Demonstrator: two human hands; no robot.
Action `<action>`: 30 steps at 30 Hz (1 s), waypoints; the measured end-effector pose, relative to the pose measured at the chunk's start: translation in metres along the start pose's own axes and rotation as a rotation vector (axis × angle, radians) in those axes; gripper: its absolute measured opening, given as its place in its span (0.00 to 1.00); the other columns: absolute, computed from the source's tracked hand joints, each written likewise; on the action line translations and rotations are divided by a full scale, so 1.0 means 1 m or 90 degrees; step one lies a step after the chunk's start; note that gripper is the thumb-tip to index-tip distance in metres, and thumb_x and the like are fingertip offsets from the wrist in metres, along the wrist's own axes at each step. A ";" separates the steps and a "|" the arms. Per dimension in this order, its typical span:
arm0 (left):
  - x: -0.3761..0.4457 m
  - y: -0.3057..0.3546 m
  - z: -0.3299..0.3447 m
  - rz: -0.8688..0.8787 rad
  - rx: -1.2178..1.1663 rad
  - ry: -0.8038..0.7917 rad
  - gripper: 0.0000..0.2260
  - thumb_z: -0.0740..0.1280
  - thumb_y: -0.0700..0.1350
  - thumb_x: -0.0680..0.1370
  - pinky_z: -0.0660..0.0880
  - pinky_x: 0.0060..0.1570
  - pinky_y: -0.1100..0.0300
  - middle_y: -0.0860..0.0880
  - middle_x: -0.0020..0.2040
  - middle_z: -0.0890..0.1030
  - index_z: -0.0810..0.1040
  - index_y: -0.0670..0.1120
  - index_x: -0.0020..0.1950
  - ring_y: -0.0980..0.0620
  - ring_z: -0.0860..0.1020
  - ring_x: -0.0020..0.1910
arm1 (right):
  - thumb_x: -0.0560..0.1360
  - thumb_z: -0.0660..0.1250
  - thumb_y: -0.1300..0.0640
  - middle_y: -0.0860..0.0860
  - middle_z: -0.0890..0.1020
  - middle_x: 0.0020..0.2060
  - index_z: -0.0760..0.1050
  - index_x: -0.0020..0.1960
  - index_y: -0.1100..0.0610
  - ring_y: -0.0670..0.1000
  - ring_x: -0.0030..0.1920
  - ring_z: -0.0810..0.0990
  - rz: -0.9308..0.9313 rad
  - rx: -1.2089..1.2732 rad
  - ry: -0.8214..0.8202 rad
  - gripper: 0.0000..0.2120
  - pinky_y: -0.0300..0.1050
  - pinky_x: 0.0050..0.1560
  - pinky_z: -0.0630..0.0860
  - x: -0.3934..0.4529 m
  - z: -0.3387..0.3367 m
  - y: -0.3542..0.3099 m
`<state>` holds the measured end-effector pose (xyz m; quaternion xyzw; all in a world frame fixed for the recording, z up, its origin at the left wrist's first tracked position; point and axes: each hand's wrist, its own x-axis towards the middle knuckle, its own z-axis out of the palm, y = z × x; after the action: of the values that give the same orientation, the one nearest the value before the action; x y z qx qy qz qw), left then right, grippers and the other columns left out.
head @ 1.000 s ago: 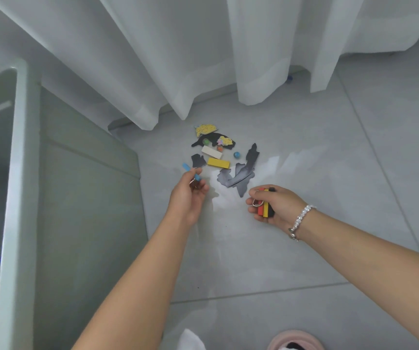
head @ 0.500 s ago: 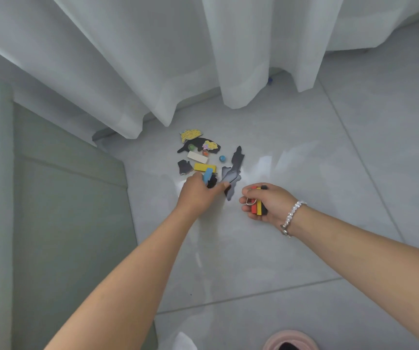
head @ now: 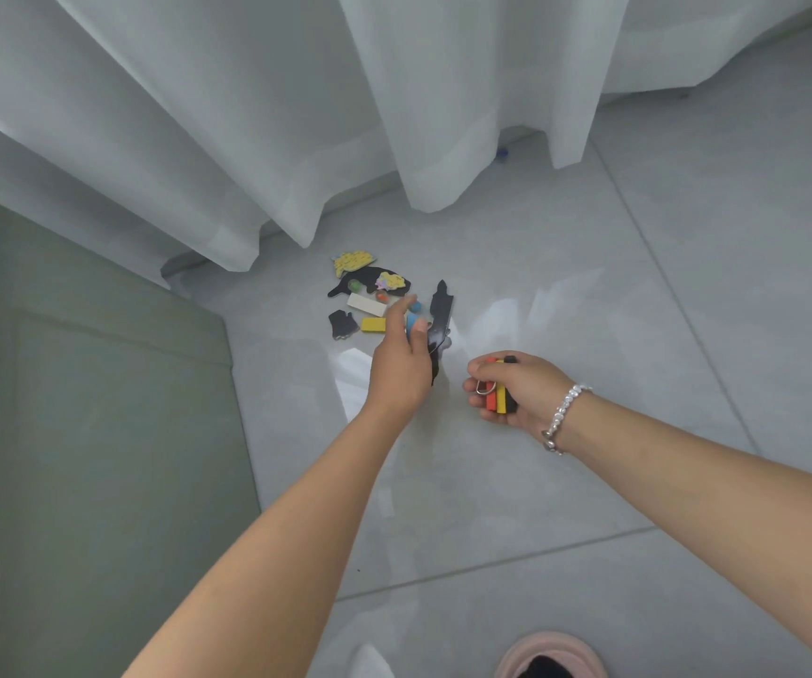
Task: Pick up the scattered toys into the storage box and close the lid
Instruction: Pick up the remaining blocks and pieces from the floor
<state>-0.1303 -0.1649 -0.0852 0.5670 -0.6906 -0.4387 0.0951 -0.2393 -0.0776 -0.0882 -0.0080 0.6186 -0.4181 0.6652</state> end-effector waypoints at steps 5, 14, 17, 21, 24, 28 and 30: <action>0.004 -0.009 0.000 -0.018 -0.028 0.008 0.06 0.55 0.44 0.82 0.67 0.37 0.61 0.53 0.39 0.73 0.70 0.46 0.53 0.50 0.71 0.42 | 0.75 0.65 0.61 0.52 0.79 0.36 0.72 0.42 0.55 0.50 0.35 0.78 0.002 -0.012 -0.002 0.05 0.41 0.33 0.73 0.001 -0.002 0.000; 0.009 -0.013 0.006 -0.039 0.123 0.006 0.21 0.71 0.54 0.72 0.68 0.46 0.61 0.52 0.53 0.71 0.70 0.47 0.60 0.52 0.72 0.50 | 0.76 0.64 0.61 0.52 0.79 0.35 0.72 0.40 0.55 0.50 0.35 0.78 0.009 -0.019 0.003 0.06 0.41 0.34 0.74 0.000 -0.006 0.000; 0.007 -0.016 0.011 -0.040 0.111 0.016 0.30 0.75 0.51 0.69 0.67 0.48 0.61 0.50 0.58 0.70 0.67 0.46 0.65 0.51 0.72 0.54 | 0.76 0.64 0.61 0.52 0.79 0.35 0.72 0.40 0.55 0.50 0.34 0.77 0.012 -0.017 0.003 0.06 0.41 0.34 0.73 0.000 -0.007 0.001; 0.011 -0.015 0.008 -0.042 0.080 0.040 0.25 0.74 0.48 0.70 0.64 0.47 0.62 0.48 0.60 0.72 0.69 0.47 0.64 0.53 0.69 0.50 | 0.76 0.64 0.61 0.52 0.79 0.35 0.72 0.41 0.55 0.50 0.34 0.77 0.018 -0.021 0.006 0.05 0.40 0.34 0.73 0.001 -0.008 0.002; 0.013 -0.009 0.005 -0.069 0.054 0.039 0.24 0.75 0.45 0.69 0.64 0.45 0.62 0.50 0.55 0.73 0.70 0.45 0.61 0.52 0.70 0.49 | 0.75 0.64 0.61 0.52 0.79 0.35 0.72 0.41 0.55 0.50 0.34 0.77 0.023 -0.022 0.006 0.05 0.40 0.34 0.73 0.001 -0.008 0.004; 0.012 -0.010 0.003 -0.101 0.039 0.030 0.20 0.75 0.46 0.69 0.66 0.35 0.62 0.53 0.42 0.71 0.67 0.46 0.52 0.51 0.71 0.42 | 0.75 0.64 0.62 0.52 0.78 0.35 0.73 0.41 0.55 0.50 0.34 0.77 0.017 -0.019 0.006 0.05 0.40 0.34 0.73 0.000 -0.008 0.003; 0.014 -0.012 -0.003 -0.117 0.054 0.006 0.19 0.75 0.48 0.70 0.66 0.33 0.64 0.54 0.38 0.69 0.67 0.45 0.50 0.51 0.70 0.40 | 0.75 0.64 0.61 0.52 0.78 0.35 0.72 0.41 0.55 0.50 0.34 0.77 0.015 -0.016 0.006 0.05 0.40 0.34 0.73 0.000 -0.008 0.002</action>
<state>-0.1251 -0.1778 -0.0969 0.6334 -0.6533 -0.4133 0.0337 -0.2447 -0.0719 -0.0913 -0.0074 0.6268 -0.4026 0.6671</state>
